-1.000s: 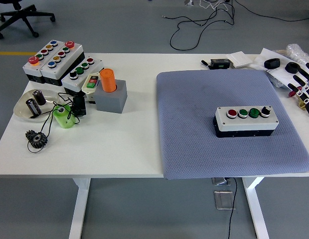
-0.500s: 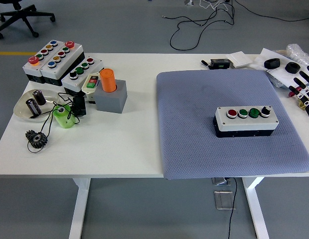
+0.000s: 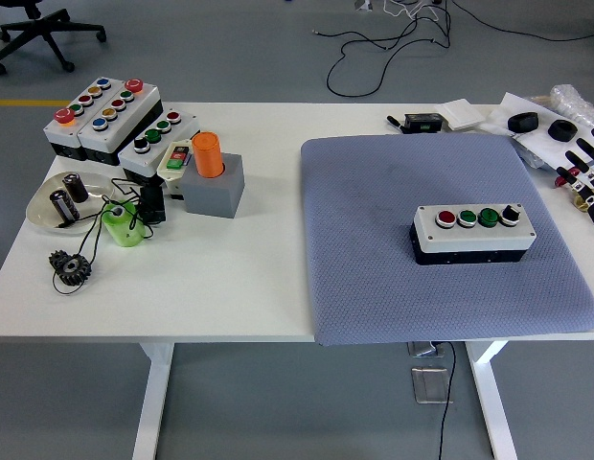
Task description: Pick up the button,place it on the desk,press the button,press the button
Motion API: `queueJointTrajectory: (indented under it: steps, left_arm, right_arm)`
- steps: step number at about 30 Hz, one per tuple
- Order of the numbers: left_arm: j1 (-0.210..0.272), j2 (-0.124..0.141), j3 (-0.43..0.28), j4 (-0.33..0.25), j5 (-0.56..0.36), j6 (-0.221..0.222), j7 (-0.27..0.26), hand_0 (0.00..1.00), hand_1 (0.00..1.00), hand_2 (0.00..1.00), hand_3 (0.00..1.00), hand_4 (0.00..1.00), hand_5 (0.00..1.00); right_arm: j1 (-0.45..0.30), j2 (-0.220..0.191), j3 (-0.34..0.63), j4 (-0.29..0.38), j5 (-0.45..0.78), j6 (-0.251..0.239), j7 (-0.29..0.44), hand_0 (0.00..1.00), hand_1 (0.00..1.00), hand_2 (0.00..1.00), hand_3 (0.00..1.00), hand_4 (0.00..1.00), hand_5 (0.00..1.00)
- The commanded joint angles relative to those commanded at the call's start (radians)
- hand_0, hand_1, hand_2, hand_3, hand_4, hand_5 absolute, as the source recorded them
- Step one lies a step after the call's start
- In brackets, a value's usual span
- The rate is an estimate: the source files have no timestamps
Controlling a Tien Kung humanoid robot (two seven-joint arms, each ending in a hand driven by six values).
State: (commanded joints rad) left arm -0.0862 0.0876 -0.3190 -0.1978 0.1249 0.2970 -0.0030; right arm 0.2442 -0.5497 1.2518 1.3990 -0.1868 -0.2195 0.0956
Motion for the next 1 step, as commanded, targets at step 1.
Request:
queueJointTrajectory:
  steps: [1]
  left_arm:
    - [0.0,0.0,-0.002,0.0,0.001,0.0,0.0,0.629,0.598,0.579,0.553,0.341,0.998]
  right_arm:
    - [-0.001,0.0,0.0,0.0,-0.003,0.002,-0.002,0.789,0.745,0.774,0.758,0.612,0.519]
